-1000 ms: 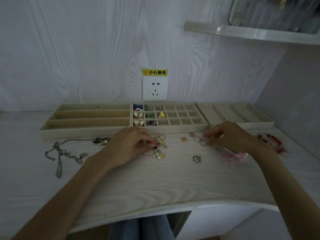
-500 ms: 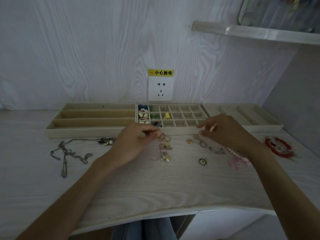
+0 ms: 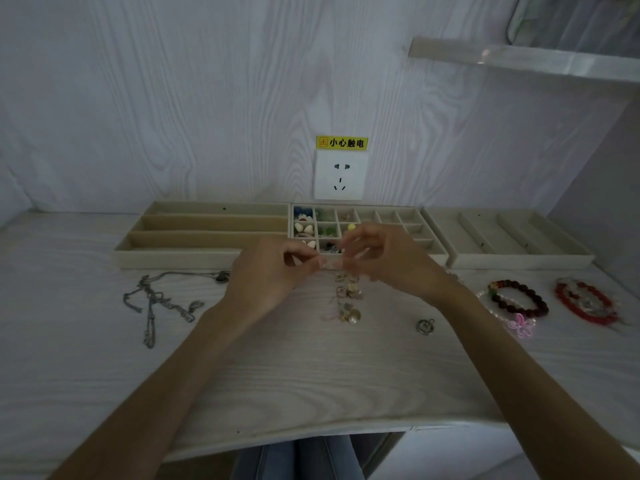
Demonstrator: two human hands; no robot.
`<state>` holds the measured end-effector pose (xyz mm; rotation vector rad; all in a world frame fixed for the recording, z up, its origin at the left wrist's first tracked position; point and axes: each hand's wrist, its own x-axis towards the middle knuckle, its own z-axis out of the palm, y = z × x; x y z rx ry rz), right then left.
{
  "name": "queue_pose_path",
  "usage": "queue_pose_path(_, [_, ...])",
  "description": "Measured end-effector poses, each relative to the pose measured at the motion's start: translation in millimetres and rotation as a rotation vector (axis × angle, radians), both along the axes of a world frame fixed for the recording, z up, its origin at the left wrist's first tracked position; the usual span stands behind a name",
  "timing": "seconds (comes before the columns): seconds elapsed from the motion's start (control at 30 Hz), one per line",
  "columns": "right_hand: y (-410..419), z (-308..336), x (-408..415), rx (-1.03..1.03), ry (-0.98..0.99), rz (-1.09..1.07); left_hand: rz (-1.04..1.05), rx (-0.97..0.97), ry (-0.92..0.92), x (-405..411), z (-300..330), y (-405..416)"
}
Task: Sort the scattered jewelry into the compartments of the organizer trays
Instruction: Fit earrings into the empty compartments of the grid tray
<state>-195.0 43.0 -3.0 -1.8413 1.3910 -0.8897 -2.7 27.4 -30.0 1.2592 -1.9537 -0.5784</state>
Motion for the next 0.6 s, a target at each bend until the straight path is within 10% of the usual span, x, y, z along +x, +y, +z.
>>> queue_pose_path(0.27, [9, -8, 7, 0.009, 0.446, 0.264, 0.009, -0.039, -0.313, 3, 3, -1])
queue_pose_path(0.6, [2, 45, -32, 0.19, -0.123, 0.055, -0.102, -0.022, -0.357, 4, -2, -4])
